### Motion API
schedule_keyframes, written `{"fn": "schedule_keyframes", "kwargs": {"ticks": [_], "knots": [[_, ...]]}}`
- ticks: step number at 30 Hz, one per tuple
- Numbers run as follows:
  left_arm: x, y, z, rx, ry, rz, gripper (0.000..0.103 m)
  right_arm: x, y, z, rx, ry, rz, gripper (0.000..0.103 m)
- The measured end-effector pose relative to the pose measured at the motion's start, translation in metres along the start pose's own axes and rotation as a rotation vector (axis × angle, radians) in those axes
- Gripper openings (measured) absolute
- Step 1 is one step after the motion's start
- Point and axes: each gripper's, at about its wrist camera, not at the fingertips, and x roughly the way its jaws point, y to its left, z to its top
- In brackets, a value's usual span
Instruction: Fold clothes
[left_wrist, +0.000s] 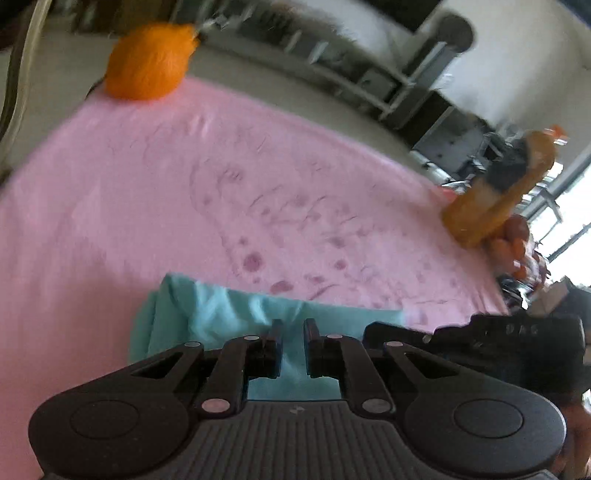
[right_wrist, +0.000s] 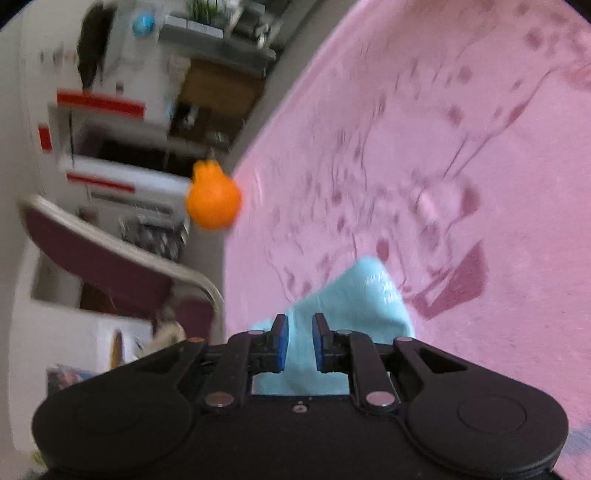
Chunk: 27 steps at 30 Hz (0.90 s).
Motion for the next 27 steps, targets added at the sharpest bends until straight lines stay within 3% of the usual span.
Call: {"fn": "schedule_keyframes", "kwargs": {"ticks": [1,3,6,9,10,12,14,17,20,25,27], "knots": [[-0.001,0.008,0.001,-0.039,-0.016,0.012,0.011,0.002,-0.007,0.002,0.021,-0.008,-0.003,0.014],[-0.007,0.026,0.003,-0.131,-0.060,0.050,0.011,0.003,-0.022,0.008,0.067,-0.032,-0.002,0.002],[-0.022,0.049,0.010,-0.223,-0.126,0.133,0.010,-0.021,-0.044,0.018,0.141,-0.155,-0.021,0.000],[-0.044,0.051,0.011,-0.233,-0.153,0.209,0.004,-0.051,-0.056,0.018,0.234,-0.271,-0.066,0.000],[-0.053,0.049,0.010,-0.229,-0.153,0.228,0.004,-0.060,-0.057,0.016,0.258,-0.291,-0.074,0.006],[-0.076,0.039,0.007,-0.192,-0.142,0.225,0.004,-0.074,-0.058,0.011,0.289,-0.317,-0.081,0.006],[-0.101,0.027,0.002,-0.138,-0.141,0.209,0.008,-0.090,-0.043,-0.001,0.262,-0.298,-0.067,0.006],[-0.139,0.010,-0.018,-0.029,-0.167,0.177,0.022,-0.118,-0.014,-0.025,0.162,-0.268,-0.064,0.010],[-0.167,0.005,-0.054,0.050,-0.159,0.147,0.021,-0.153,0.013,-0.060,0.027,-0.260,-0.053,0.019],[-0.154,-0.001,-0.109,0.100,-0.008,0.101,0.017,-0.166,0.017,-0.121,-0.050,-0.120,-0.040,0.027],[-0.146,-0.009,-0.113,0.134,0.010,0.090,0.017,-0.148,0.019,-0.131,-0.115,-0.082,-0.128,0.026]]}}
